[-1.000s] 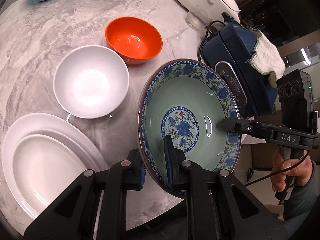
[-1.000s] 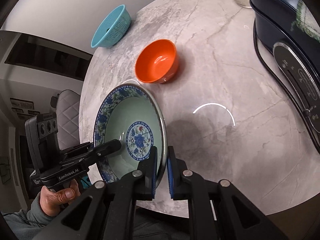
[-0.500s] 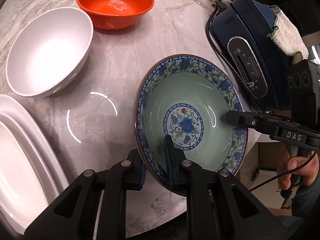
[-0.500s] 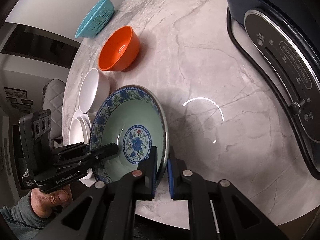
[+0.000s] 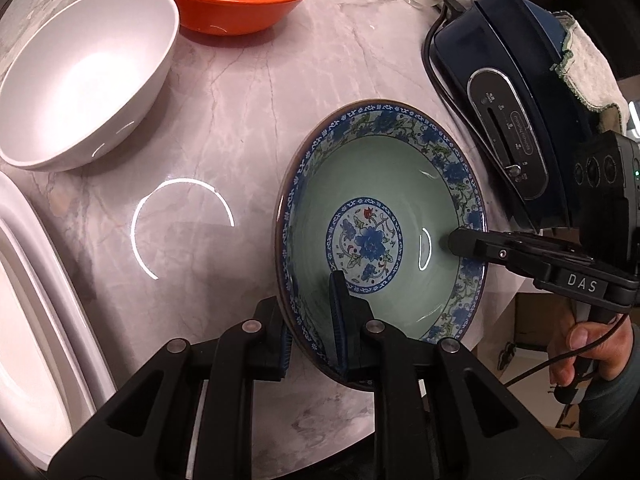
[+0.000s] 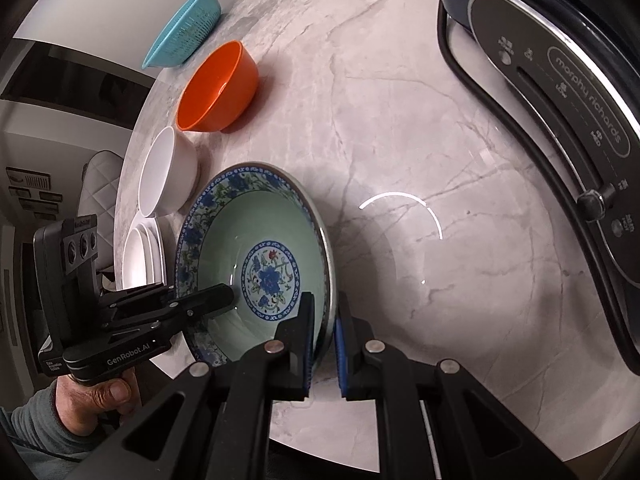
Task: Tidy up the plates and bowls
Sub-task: 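Lift the patterned bowl with both grippers and carry it toward the dark appliance, then lower the patterned bowl onto the table and open both grippers, then move both grippers to the white bowl beside the orange bowl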
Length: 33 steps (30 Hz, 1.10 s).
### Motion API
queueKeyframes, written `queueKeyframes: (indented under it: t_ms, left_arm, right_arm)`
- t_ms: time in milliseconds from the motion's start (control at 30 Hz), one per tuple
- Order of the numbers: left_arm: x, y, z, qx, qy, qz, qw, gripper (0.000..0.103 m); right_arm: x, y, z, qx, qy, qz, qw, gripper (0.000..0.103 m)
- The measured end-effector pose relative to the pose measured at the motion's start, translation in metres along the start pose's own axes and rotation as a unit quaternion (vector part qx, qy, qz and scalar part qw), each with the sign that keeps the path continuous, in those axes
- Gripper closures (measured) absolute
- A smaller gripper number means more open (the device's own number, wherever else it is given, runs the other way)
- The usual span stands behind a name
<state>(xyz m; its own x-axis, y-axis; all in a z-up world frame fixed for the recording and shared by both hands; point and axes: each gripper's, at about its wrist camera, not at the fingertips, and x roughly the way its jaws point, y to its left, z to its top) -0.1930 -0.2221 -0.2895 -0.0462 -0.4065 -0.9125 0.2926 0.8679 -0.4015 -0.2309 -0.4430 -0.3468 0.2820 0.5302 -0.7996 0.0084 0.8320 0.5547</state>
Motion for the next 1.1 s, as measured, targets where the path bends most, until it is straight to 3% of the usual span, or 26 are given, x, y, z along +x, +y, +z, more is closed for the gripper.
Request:
queueKeyframes:
  t_ms: [33, 100, 133, 167, 267, 300, 533, 633, 800, 967, 1100]
  left_arm:
    - [-0.001, 0.001, 0.000, -0.002, -0.004, -0.002, 1.0000, 0.083]
    - [-0.006, 0.000, -0.001, -0.001, -0.012, -0.005, 0.9999, 0.054]
    - [-0.010, -0.001, -0.002, 0.000, -0.019, -0.008, 0.9998, 0.024]
    - [-0.016, -0.002, -0.004, 0.002, -0.026, -0.012, 0.9996, 0.012]
    - [-0.037, -0.007, -0.007, 0.012, -0.036, -0.019, 0.9991, 0.011]
    - [-0.046, -0.009, -0.008, 0.014, -0.041, -0.021, 0.9988, 0.009]
    - [-0.123, 0.015, -0.004, 0.002, -0.096, -0.043, 0.9944, 0.002]
    - [-0.156, 0.049, 0.009, -0.015, -0.118, -0.032, 0.9923, 0.002]
    - [-0.194, 0.116, 0.047, -0.046, -0.116, -0.003, 0.9922, 0.002]
    - [-0.191, 0.165, 0.088, -0.033, -0.086, 0.012, 0.9957, 0.002]
    - [-0.157, 0.176, 0.106, 0.000, -0.039, 0.025, 0.9989, 0.002]
  right_arm:
    - [0.001, 0.000, -0.001, -0.001, 0.000, 0.002, 1.000, 0.090]
    - [0.001, 0.001, -0.002, -0.004, -0.002, 0.007, 1.000, 0.089]
    - [0.000, 0.001, -0.003, -0.007, -0.004, 0.007, 1.000, 0.088]
    - [-0.001, 0.002, -0.003, -0.011, -0.006, 0.006, 1.000, 0.080]
    - [-0.010, 0.003, -0.004, -0.014, -0.022, 0.002, 1.000, 0.042]
    - [-0.014, 0.003, -0.005, -0.015, -0.031, 0.003, 0.999, 0.039]
    - [-0.053, 0.027, -0.002, -0.048, -0.076, -0.005, 0.996, 0.036]
    - [-0.066, 0.052, 0.005, -0.072, -0.096, 0.022, 0.992, 0.036]
    - [-0.070, 0.093, 0.031, -0.085, -0.110, 0.084, 0.987, 0.036]
    - [-0.042, 0.129, 0.065, -0.053, -0.107, 0.092, 0.989, 0.036]
    - [-0.001, 0.145, 0.084, -0.019, -0.078, 0.086, 0.993, 0.036]
